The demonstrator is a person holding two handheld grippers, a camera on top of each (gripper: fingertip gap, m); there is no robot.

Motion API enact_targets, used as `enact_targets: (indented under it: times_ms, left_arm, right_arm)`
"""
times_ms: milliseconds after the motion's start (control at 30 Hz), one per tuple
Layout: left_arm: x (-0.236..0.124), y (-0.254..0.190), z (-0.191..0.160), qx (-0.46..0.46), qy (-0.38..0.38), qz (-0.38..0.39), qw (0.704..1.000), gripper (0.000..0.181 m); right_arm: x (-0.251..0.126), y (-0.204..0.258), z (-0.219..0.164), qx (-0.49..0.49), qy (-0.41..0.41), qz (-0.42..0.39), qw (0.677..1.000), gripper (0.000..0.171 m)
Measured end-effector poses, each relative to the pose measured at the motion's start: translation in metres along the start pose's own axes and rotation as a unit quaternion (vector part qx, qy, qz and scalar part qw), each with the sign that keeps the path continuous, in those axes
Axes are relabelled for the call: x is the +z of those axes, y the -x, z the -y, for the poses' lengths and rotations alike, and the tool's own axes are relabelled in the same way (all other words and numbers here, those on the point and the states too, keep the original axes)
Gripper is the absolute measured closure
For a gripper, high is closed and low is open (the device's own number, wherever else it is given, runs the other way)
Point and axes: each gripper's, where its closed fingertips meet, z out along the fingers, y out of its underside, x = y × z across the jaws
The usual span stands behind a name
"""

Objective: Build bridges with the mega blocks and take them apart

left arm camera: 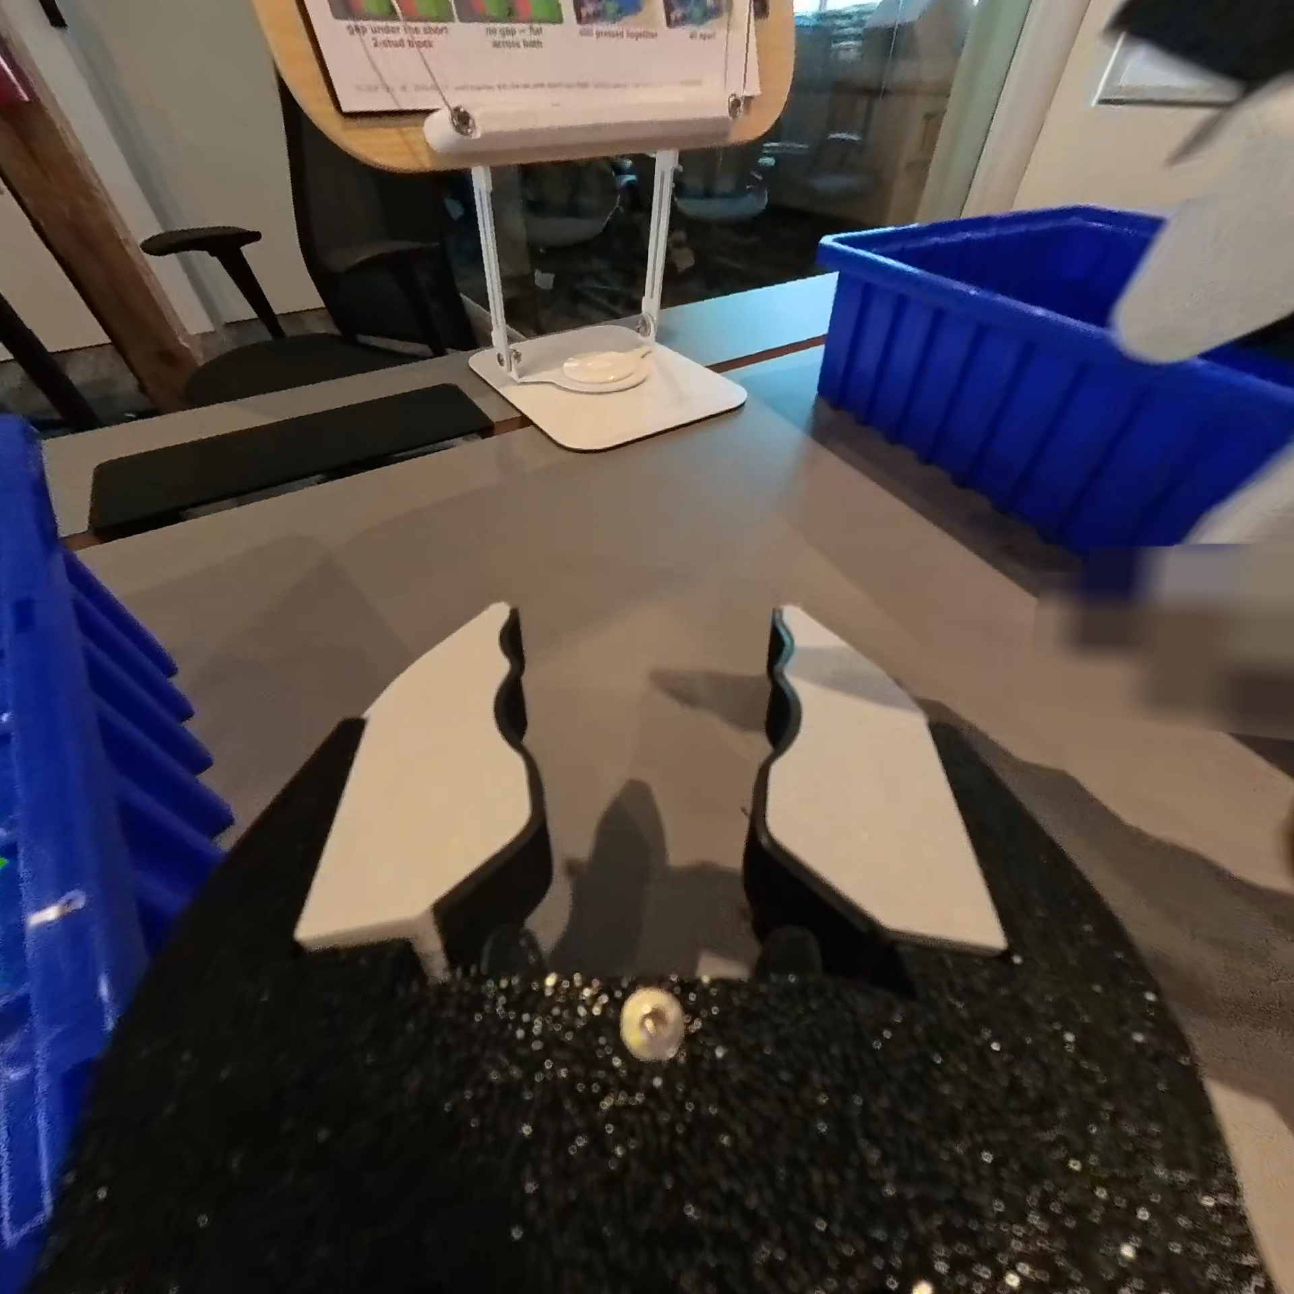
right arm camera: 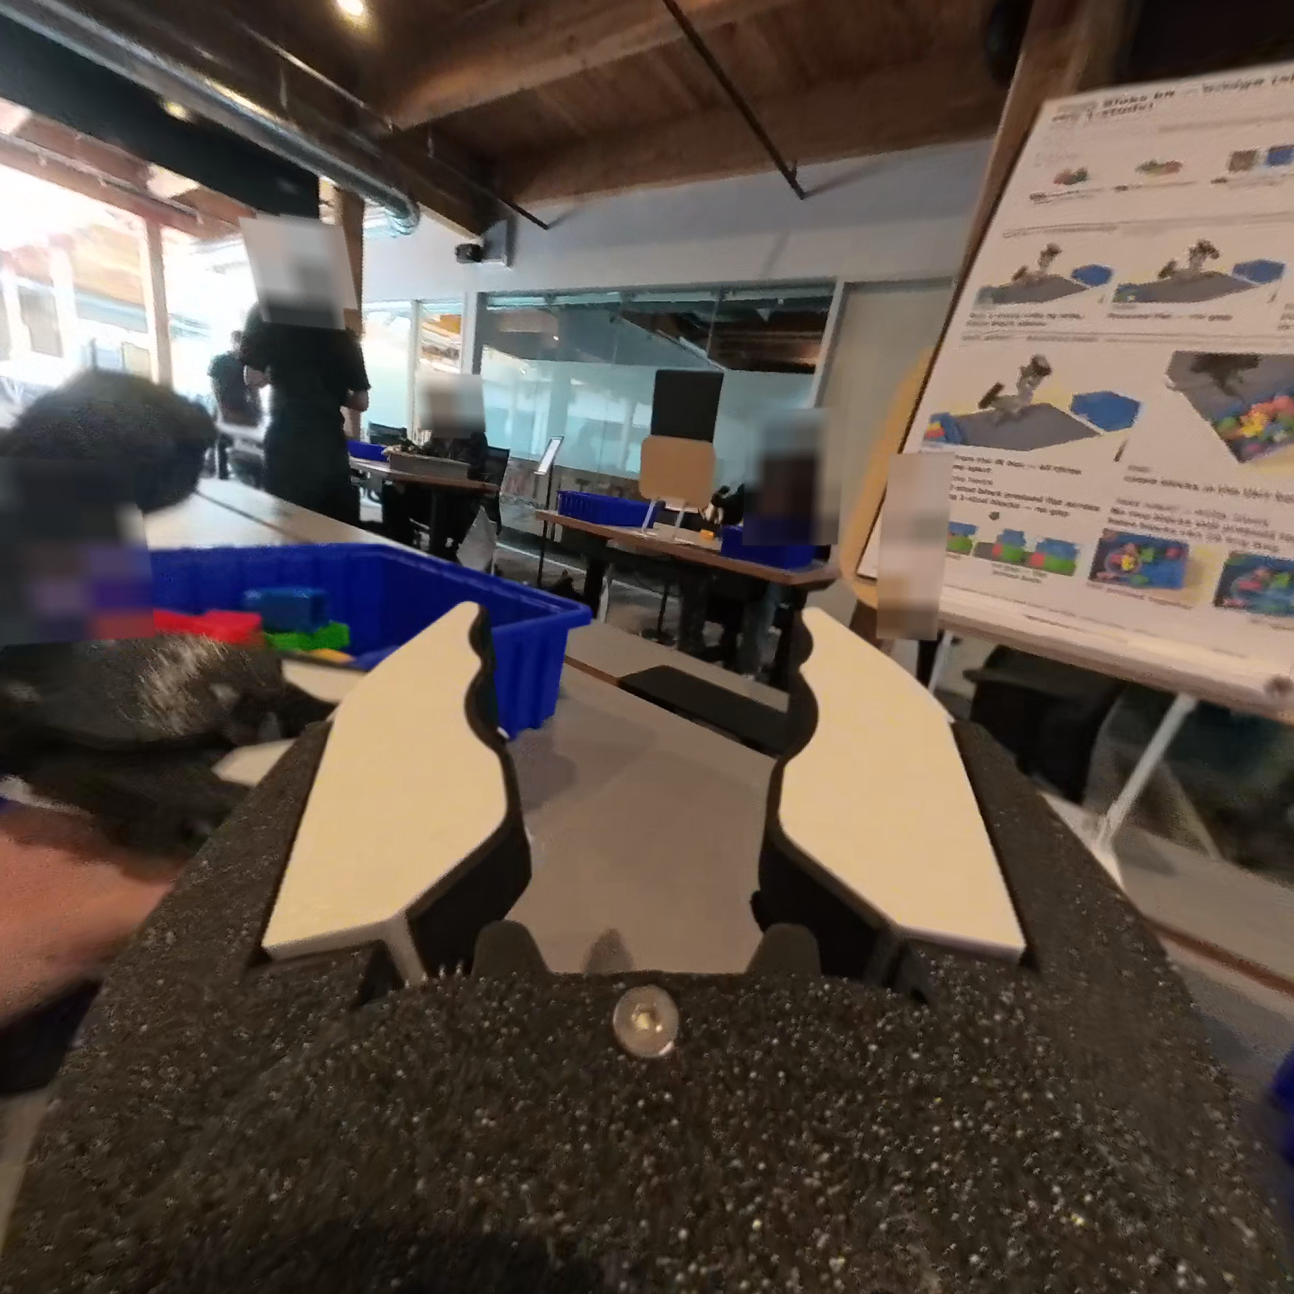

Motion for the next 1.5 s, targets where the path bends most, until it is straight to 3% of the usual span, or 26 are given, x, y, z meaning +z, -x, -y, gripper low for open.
enact_targets:
  times_ms: [133, 267, 367, 633, 733, 833, 1033, 1200, 1300, 1500]
  left_arm:
    - [-0.001, 0.002, -0.004, 0.005, 0.010, 0.006, 1.000, 0.114]
    - [-0.003, 0.003, -0.008, 0.014, 0.019, 0.009, 1.000, 0.115]
    - [-0.003, 0.006, -0.010, 0.018, 0.026, 0.016, 0.999, 0.115]
    - [-0.003, 0.015, -0.014, 0.041, 0.032, 0.034, 0.998, 0.120]
    - [-0.005, -0.005, -0.002, 0.036, -0.002, -0.019, 0.999, 0.120]
    - [-0.013, -0.006, 0.014, 0.062, -0.050, -0.001, 0.997, 0.120]
    - [-0.013, 0.005, 0.004, 0.091, -0.027, -0.006, 0.995, 0.119]
    - [-0.025, 0.012, 0.016, 0.028, -0.066, -0.042, 0.997, 0.116]
    - [-0.045, -0.014, 0.039, -0.029, -0.108, -0.097, 0.989, 0.112]
    - [-0.113, -0.018, 0.077, -0.044, -0.121, -0.047, 0.990, 0.118]
  right_arm:
    - [-0.008, -0.008, -0.038, -0.043, 0.001, 0.022, 0.999, 0.102]
    - [-0.016, -0.027, -0.049, -0.032, 0.008, 0.060, 0.998, 0.102]
    - [-0.015, -0.058, -0.069, -0.070, 0.051, 0.011, 0.996, 0.104]
    - [-0.017, -0.086, -0.083, -0.164, 0.091, -0.003, 0.982, 0.116]
    - [-0.013, -0.082, -0.076, -0.123, 0.078, -0.004, 0.989, 0.111]
    - [-0.003, -0.059, -0.071, -0.100, 0.060, 0.013, 0.993, 0.106]
    - [0.017, -0.038, -0.081, -0.072, 0.065, 0.050, 0.994, 0.105]
    - [0.025, -0.028, -0.077, -0.020, 0.045, 0.072, 0.996, 0.101]
    - [0.031, -0.022, -0.075, -0.002, 0.035, 0.080, 0.996, 0.101]
    - [0.060, 0.008, -0.073, 0.073, 0.014, 0.114, 0.991, 0.100]
